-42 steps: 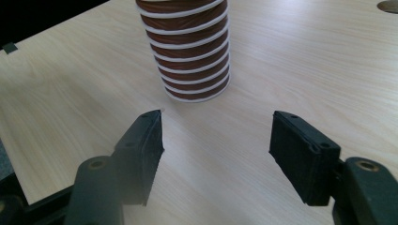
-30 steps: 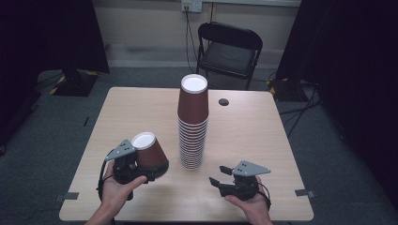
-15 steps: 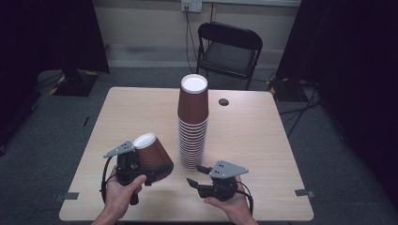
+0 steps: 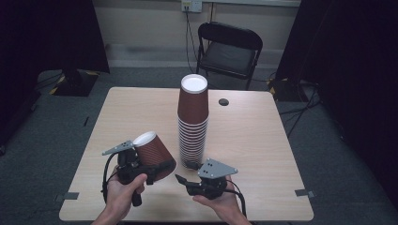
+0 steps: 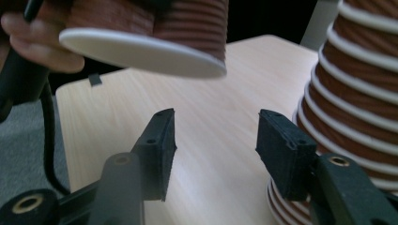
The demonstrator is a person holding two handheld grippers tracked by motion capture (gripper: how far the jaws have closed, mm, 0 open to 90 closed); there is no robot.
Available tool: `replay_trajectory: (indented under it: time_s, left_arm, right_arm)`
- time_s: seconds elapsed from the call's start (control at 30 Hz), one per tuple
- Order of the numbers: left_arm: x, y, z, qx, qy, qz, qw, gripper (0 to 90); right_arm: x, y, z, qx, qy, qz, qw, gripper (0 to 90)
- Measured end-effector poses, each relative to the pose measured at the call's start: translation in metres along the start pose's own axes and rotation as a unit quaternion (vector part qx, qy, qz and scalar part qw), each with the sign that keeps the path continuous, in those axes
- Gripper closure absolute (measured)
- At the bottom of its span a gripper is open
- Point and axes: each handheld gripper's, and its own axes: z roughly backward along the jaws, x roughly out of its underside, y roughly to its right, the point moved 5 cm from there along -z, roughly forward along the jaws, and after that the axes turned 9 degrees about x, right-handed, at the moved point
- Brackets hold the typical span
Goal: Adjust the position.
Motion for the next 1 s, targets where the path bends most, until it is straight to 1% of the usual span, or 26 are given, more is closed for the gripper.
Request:
replay_trajectory:
  time_s: [0.07, 0.13, 0.2, 0.27, 0.33, 0.37, 0.4, 0.43, 0.5, 0.57, 0.63, 0.7, 0.73, 0.77, 0.8, 0.83, 0.87, 0.9, 0.93, 0.97, 1.0]
  left_arm:
    - [-0.001, 0.001, -0.001, 0.004, 0.000, 0.001, 1.0000, 11.9]
    - [-0.003, 0.003, -0.001, 0.003, 0.009, -0.003, 0.9999, 11.9]
    - [-0.004, 0.004, -0.001, 0.010, 0.007, 0.004, 0.9999, 12.0]
    - [-0.006, 0.005, -0.002, 0.014, 0.011, 0.012, 0.9998, 12.0]
    - [-0.008, 0.007, -0.003, 0.019, 0.014, 0.015, 0.9996, 12.0]
    - [-0.010, 0.007, -0.003, 0.018, 0.015, 0.014, 0.9996, 12.0]
    - [-0.012, 0.009, -0.004, 0.016, 0.020, 0.012, 0.9996, 12.0]
    - [-0.013, 0.010, -0.004, 0.017, 0.022, 0.010, 0.9996, 12.1]
    - [-0.017, 0.013, -0.006, 0.022, 0.023, 0.011, 0.9994, 12.1]
    - [-0.022, 0.016, -0.006, 0.022, 0.031, 0.010, 0.9992, 12.0]
    - [-0.026, 0.019, -0.006, 0.037, 0.040, 0.019, 0.9983, 12.1]
    - [-0.028, 0.020, -0.007, 0.047, 0.042, 0.030, 0.9975, 12.2]
    - [-0.029, 0.021, -0.007, 0.050, 0.044, 0.033, 0.9972, 12.1]
    - [-0.029, 0.022, -0.008, 0.055, 0.045, 0.036, 0.9968, 12.2]
    - [-0.029, 0.022, -0.008, 0.054, 0.042, 0.033, 0.9971, 12.1]
    - [-0.029, 0.023, -0.009, 0.056, 0.044, 0.040, 0.9967, 12.2]
    - [-0.028, 0.023, -0.009, 0.059, 0.039, 0.040, 0.9967, 12.2]
    - [-0.028, 0.023, -0.010, 0.062, 0.041, 0.045, 0.9962, 12.2]
    - [-0.027, 0.023, -0.011, 0.063, 0.042, 0.050, 0.9959, 12.2]
    - [-0.026, 0.024, -0.011, 0.066, 0.037, 0.050, 0.9959, 12.2]
    - [-0.025, 0.024, -0.011, 0.067, 0.037, 0.052, 0.9957, 12.2]
  right_arm:
    - [-0.004, -0.001, -0.003, 0.004, 0.011, -0.003, 0.9999, 50.9]
    - [-0.008, -0.003, -0.005, 0.004, 0.021, -0.003, 0.9998, 52.0]
    - [-0.012, -0.003, -0.008, 0.006, 0.030, -0.007, 0.9995, 53.6]
    - [-0.015, -0.004, -0.009, 0.005, 0.041, -0.010, 0.9991, 55.1]
    - [-0.020, -0.004, -0.010, 0.008, 0.057, -0.009, 0.9983, 56.6]
    - [-0.022, -0.004, -0.011, 0.007, 0.065, -0.010, 0.9978, 57.3]
    - [-0.025, -0.004, -0.011, 0.007, 0.074, -0.013, 0.9972, 57.5]
    - [-0.027, -0.004, -0.011, 0.010, 0.081, -0.014, 0.9965, 58.0]
    - [-0.031, -0.004, -0.013, 0.010, 0.093, -0.012, 0.9955, 58.6]
    - [-0.036, -0.004, -0.015, 0.011, 0.109, -0.004, 0.9939, 58.2]
    - [-0.040, -0.003, -0.016, 0.017, 0.126, 0.000, 0.9919, 58.9]
    - [-0.043, -0.002, -0.016, 0.021, 0.142, 0.002, 0.9896, 58.8]
    - [-0.044, -0.002, -0.016, 0.021, 0.148, -0.001, 0.9888, 58.8]
    - [-0.045, -0.002, -0.017, 0.024, 0.153, 0.003, 0.9879, 58.9]
    - [-0.046, -0.002, -0.018, 0.028, 0.157, 0.007, 0.9871, 59.1]
    - [-0.047, -0.002, -0.018, 0.029, 0.161, 0.006, 0.9866, 59.4]
    - [-0.047, -0.002, -0.017, 0.030, 0.166, 0.002, 0.9856, 60.0]
    - [-0.048, -0.002, -0.017, 0.028, 0.170, 0.004, 0.9851, 60.3]
    - [-0.049, -0.002, -0.016, 0.031, 0.173, 0.007, 0.9845, 60.4]
    - [-0.049, -0.001, -0.016, 0.030, 0.174, 0.008, 0.9842, 60.1]
    - [-0.050, -0.002, -0.016, 0.026, 0.177, 0.013, 0.9838, 60.0]
